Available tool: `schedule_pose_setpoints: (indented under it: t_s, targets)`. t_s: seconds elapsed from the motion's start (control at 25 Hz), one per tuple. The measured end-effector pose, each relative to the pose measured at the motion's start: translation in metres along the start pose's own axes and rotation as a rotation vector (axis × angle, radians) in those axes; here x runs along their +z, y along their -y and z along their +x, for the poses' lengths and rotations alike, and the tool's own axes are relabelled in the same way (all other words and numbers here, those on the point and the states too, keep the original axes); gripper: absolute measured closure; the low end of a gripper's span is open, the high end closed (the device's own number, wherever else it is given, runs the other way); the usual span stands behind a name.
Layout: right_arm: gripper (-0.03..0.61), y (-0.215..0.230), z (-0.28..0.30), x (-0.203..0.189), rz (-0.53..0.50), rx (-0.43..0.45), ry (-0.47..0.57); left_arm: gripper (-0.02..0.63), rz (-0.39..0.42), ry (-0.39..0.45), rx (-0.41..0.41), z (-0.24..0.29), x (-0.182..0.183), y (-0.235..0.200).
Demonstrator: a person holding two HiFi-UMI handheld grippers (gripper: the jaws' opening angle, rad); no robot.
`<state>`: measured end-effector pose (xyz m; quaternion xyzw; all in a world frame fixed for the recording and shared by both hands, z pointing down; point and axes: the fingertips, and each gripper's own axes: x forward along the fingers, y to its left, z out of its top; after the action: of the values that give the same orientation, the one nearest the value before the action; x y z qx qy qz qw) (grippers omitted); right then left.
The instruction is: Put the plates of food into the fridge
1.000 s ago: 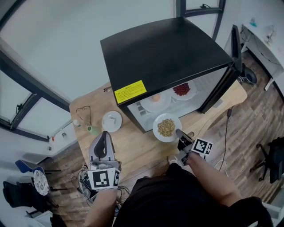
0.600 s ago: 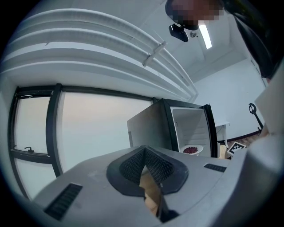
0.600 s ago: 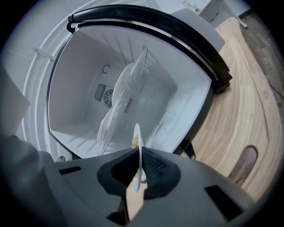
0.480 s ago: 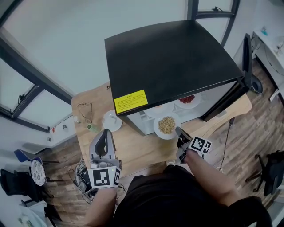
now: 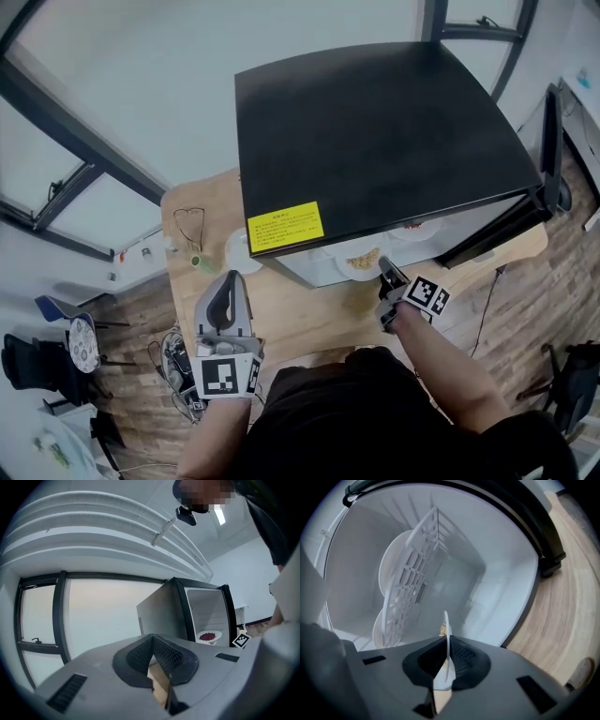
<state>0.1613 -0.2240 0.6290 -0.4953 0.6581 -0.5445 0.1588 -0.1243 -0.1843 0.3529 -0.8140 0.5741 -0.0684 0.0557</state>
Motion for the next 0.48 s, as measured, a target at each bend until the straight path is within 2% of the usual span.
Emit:
schedule_pose_setpoints:
  t_s: [0.36, 0.48]
  targets:
    - [0.546, 0.000, 0.038, -0.007, 0.018, -0.023, -0.024, 0.611, 0.026, -0.024, 0.071, -0.012, -0.008, -0.032]
    - [0.546, 0.000, 0.044, -0.008, -0.063, -0.069, -0.037, 0.611, 0.023, -0.027, 0.088, -0.015, -0.010, -0.042]
